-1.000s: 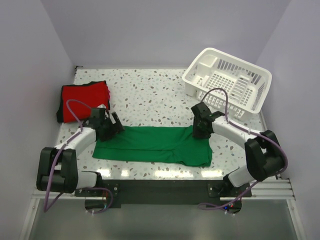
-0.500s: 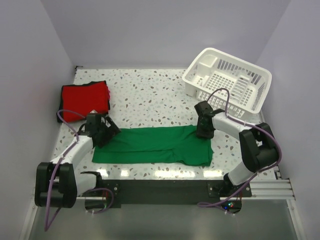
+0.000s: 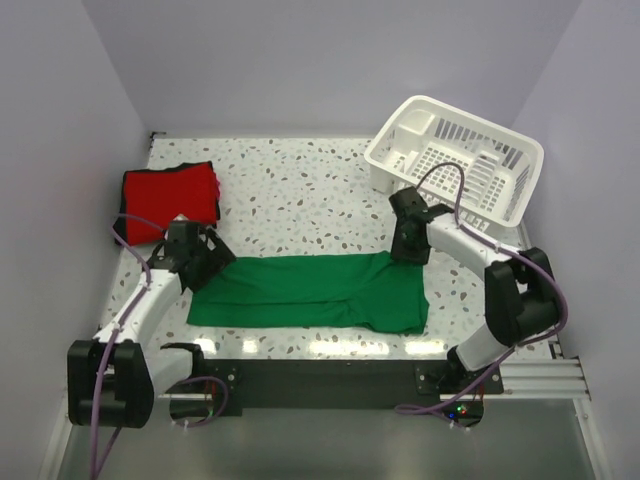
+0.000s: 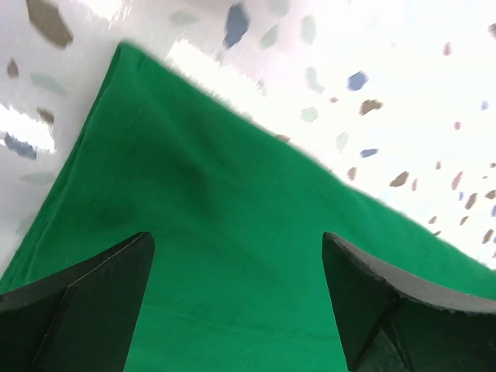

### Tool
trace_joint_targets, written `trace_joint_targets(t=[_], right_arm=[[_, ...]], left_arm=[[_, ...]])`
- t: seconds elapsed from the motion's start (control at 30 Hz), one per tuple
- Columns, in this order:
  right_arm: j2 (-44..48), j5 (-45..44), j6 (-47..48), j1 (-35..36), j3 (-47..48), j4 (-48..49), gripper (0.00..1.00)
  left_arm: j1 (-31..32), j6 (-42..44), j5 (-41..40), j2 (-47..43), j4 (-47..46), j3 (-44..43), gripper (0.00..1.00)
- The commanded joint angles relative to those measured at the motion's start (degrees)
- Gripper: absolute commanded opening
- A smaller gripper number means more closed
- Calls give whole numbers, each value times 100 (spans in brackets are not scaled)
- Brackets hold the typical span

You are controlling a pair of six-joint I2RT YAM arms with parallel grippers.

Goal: Fold and stack the t-shirts
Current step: Fold the tshirt

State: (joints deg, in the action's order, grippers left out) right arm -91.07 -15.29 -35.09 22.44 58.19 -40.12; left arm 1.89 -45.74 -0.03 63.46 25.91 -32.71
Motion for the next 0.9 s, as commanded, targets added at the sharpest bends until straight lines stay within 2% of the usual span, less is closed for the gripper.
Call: trace_joint_targets(t=[0.0,0.17,0.4,0.6,0.87], right_arm=[[449,272,73,111,596,-180,48],[652,254,55,647,904,-443,49],[660,781,-637,1201,396,-559,49],[354,791,-736,1246,95,-436,50],[-928,475,-631,1334,666,-163,51]], left_arm=[[117,520,-172,-167,-60,-499,92],[1049,697,-445,-36,-323,-649,89],[1796,996,478,553,-991,-605,89],[1841,1023,478,562,-1009,-202,89],[1841,927,-136,465,-202,151,89]])
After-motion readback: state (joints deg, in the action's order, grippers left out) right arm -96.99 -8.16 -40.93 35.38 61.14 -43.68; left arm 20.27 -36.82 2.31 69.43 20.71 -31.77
